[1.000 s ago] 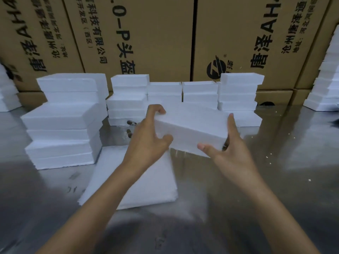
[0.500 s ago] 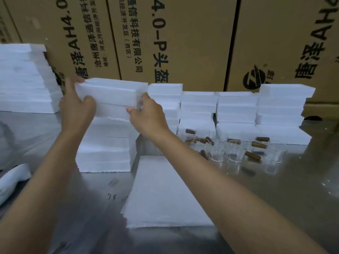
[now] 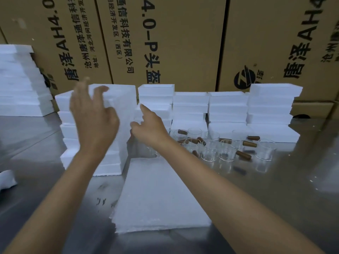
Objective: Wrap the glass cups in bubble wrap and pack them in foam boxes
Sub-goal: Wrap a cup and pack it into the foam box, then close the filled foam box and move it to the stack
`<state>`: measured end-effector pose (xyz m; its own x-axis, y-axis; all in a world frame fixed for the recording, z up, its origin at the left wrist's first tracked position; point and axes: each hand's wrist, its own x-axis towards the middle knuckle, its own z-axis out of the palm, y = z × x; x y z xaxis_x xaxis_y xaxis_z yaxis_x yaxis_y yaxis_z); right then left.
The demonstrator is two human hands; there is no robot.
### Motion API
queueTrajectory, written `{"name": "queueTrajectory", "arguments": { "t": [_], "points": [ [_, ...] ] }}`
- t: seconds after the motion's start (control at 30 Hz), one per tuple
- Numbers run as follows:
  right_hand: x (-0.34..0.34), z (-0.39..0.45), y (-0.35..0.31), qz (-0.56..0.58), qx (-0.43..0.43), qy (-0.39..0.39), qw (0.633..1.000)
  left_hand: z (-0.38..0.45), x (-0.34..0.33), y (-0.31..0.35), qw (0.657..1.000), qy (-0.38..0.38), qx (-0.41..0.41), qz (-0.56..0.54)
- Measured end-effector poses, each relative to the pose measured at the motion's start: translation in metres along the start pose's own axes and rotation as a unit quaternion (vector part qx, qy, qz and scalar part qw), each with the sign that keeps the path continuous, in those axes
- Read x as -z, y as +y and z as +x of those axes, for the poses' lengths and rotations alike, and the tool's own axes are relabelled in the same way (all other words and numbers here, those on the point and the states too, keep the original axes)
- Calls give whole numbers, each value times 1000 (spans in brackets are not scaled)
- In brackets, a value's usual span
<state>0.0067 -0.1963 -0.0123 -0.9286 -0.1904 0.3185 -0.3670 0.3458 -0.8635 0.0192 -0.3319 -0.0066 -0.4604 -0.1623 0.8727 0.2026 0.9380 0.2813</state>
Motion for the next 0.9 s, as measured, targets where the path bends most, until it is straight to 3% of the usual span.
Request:
{"name": "queueTrajectory", "arguments": {
  "t": [0.1,0.2,0.4,0.5,0.6,0.77,0.9],
  "points": [
    [23,-10,15,-4,-21,15,1000,-16,-15,41,995,-44,-89,-25],
    [51,-23,42,-24,-43,41,998,-29,-38,65,985,-109,-115,-71],
    [108,-84,132,-129,-49,192,972,-31,-113,71,941,-330,-61,-51],
    [125,-109,182,-123,-114,231,958,-13,-155,61,916,-401,-29,5],
    [141,-105,203,-29,-173,220,960,14,-191,49,912,-409,-20,32],
    [157,-100,216,47,-185,247,950,42,-233,36,905,-407,-11,122],
    [158,-99,218,61,-180,250,949,40,-238,49,920,-333,-84,190]
  ]
}}
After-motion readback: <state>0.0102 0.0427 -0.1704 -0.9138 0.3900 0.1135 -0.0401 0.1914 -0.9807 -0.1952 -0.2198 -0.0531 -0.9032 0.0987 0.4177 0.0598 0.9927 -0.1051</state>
